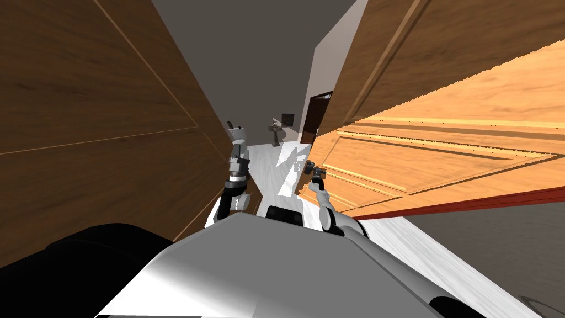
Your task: Push the door open
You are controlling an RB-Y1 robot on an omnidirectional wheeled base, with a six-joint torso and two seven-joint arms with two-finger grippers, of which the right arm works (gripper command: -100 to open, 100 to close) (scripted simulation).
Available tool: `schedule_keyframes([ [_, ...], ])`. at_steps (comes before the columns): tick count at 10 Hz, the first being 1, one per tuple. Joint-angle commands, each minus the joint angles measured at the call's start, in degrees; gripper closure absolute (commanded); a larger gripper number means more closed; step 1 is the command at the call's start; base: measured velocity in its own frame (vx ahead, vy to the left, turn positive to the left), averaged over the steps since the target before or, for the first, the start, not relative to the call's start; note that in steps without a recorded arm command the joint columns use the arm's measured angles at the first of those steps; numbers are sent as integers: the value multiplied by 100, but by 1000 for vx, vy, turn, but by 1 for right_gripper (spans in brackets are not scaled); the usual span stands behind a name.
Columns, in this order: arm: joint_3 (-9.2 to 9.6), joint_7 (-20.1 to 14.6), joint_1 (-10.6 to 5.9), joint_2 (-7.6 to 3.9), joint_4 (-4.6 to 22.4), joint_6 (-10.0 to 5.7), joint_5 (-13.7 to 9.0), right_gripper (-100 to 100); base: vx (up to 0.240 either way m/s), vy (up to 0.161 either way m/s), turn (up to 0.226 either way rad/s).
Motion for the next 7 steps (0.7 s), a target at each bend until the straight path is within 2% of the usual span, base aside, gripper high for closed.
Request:
schedule_keyframes([
  [1,-94,-5,-191,-202,286,-219,-33,100,52,-1,-10],
  [2,-94,-5,-191,-202,330,-219,-33,100,11,1,-5],
  [4,-251,187,-229,-117,343,-263,-78,100,82,8,-57],
  [6,-251,187,-229,-117,353,-263,-78,100,59,7,-10],
  [7,-251,187,-229,-117,454,-263,-78,100,15,-10,2],
])
